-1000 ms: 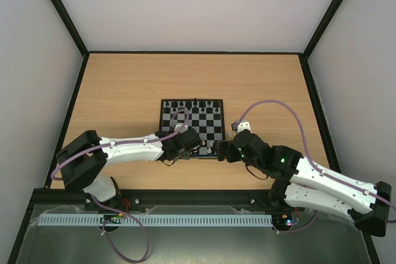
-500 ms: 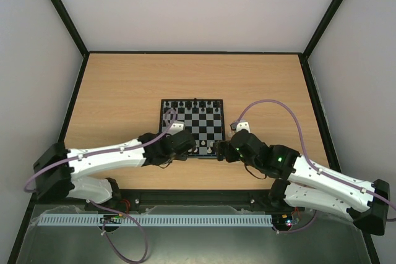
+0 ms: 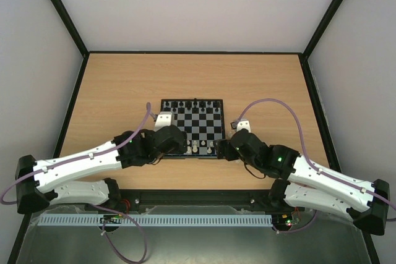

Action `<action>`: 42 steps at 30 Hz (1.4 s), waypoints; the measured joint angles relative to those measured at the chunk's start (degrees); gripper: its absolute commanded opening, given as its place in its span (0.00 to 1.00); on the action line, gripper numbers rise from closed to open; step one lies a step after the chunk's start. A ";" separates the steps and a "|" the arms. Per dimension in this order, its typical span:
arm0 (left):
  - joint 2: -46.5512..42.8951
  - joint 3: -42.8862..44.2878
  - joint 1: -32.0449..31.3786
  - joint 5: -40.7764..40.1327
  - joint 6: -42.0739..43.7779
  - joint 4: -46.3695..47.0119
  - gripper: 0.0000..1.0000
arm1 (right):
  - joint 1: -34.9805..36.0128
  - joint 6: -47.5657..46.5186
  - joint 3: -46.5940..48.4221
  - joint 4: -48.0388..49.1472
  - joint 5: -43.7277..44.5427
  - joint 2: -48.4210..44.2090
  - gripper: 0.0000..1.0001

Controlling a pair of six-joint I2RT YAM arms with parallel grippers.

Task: Set up the chess pieces on the board
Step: Pick up the chess piece at the center of the board.

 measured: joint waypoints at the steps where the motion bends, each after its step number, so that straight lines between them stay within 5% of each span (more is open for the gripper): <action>1: -0.55 0.09 0.00 -0.37 -0.46 -0.44 0.99 | 0.00 -0.17 0.00 0.37 0.02 0.00 0.99; 32: 0.02 1.86 -3.26 -4.55 -10.34 -4.83 0.99 | 0.00 -2.21 -2.08 4.85 -0.79 0.79 0.99; 42: -7.34 -3.69 -3.32 -4.42 -10.32 -4.33 0.99 | -0.02 -0.70 -2.05 4.98 0.00 4.28 0.99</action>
